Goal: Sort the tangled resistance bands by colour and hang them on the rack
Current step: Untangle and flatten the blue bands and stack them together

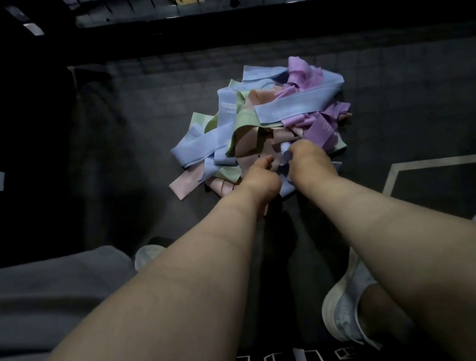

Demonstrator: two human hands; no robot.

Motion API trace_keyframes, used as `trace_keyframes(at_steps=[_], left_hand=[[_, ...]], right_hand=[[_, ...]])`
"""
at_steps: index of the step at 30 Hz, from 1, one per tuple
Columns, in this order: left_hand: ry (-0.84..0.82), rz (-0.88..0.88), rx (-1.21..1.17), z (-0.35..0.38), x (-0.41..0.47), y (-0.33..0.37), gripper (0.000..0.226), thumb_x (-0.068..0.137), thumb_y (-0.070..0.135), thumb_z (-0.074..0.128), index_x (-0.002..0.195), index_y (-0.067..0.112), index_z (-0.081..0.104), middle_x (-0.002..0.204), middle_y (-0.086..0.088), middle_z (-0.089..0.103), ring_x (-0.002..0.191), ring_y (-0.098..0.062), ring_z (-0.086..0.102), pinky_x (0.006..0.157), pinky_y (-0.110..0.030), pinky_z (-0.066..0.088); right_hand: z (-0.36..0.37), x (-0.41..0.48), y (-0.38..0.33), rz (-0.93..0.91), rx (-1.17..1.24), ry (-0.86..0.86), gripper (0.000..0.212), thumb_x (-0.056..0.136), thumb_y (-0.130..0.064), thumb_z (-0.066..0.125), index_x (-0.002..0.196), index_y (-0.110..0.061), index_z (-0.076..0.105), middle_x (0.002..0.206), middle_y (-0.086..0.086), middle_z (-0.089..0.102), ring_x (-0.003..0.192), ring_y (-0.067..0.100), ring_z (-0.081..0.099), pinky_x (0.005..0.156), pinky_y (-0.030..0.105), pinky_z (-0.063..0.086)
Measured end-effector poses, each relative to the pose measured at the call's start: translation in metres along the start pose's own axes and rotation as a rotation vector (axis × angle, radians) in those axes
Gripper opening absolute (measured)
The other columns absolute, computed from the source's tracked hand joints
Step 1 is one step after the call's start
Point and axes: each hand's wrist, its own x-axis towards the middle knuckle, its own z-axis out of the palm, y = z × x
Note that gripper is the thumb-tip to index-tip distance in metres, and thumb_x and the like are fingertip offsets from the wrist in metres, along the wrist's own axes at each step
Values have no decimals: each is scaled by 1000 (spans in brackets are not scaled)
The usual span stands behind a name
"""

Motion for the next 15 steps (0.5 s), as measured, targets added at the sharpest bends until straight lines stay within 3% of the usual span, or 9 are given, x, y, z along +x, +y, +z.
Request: trace_keyframes(at_steps=[3,5,7,10,13,15], left_hand=[[3,26,-15,5,-20,6,62,93,-21,39,150,3,37,143,-13,48,135,-34,47,104,-34,43],[12,50,25,4,-24,7,64,90,-21,44,150,3,38,145,-15,48,134,-33,48,109,-36,42],[8,33,81,1,-28,4,66,89,-17,47,150,7,39,148,-16,47,134,-32,48,112,-39,41],[6,30,107,-6,-37,1,65,90,-17,47,151,7,38,147,-14,49,133,-33,49,112,-37,41],[-18,23,76,-9,-19,-4,61,96,-17,45,153,2,30,146,-16,48,135,-35,47,105,-31,41],[-27,5,105,-2,-10,-6,61,98,-13,45,154,4,28,152,-20,43,137,-36,45,111,-34,38]], right_hand=[[-15,-12,-1,28,-91,-141,52,98,-17,61,147,-11,46,155,13,38,141,31,40,114,38,33],[-7,-11,5,-69,-160,-34,51,95,-17,63,144,-14,51,158,12,33,142,31,38,118,39,31],[6,-14,13,-149,-274,53,46,94,-24,60,140,-19,56,165,7,15,149,31,21,122,44,22],[25,-4,18,-153,-389,-100,54,98,-38,55,149,-28,43,167,9,-4,153,36,-1,123,54,11],[42,10,14,-70,-342,-267,75,88,-43,57,156,-27,29,165,16,12,150,43,13,119,59,18],[41,8,17,-53,-202,-252,68,91,-32,57,153,-14,36,156,16,34,143,39,34,117,50,28]])
